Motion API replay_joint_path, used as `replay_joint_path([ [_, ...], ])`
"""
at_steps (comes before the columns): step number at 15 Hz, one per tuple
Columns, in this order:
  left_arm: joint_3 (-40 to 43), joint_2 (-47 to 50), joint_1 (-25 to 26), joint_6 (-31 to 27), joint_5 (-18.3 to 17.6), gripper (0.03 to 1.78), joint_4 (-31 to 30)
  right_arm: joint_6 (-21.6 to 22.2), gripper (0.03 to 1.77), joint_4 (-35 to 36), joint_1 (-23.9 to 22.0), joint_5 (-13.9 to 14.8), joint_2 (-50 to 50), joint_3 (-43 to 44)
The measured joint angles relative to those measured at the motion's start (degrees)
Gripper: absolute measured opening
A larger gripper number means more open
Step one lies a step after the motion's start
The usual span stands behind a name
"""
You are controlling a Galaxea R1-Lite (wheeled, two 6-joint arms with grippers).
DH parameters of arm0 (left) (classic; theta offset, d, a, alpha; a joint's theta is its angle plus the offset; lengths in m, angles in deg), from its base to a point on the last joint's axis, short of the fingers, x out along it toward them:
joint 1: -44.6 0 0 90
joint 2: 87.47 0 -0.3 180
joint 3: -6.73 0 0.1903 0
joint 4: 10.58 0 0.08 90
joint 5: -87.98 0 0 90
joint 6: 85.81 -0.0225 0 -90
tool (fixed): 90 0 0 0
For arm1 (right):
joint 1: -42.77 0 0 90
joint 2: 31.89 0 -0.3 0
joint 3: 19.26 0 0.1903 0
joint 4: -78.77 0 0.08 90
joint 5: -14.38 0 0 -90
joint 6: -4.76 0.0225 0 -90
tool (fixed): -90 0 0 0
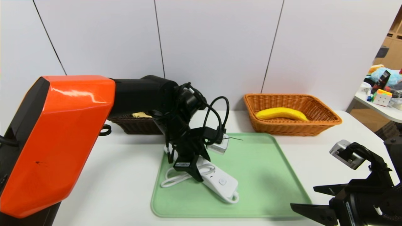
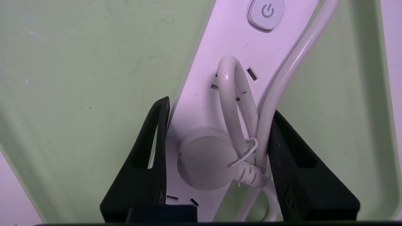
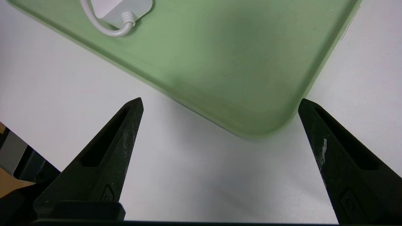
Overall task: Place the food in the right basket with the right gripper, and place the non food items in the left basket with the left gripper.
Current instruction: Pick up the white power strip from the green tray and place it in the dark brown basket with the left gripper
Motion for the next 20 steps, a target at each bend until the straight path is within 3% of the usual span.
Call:
replay_joint_path([
  [20, 0.00, 3.95, 1.04, 2.01, 0.07, 0.87, -1.67, -0.02, 1.70, 0.07, 0.20, -0.05, 0.20, -0.07],
])
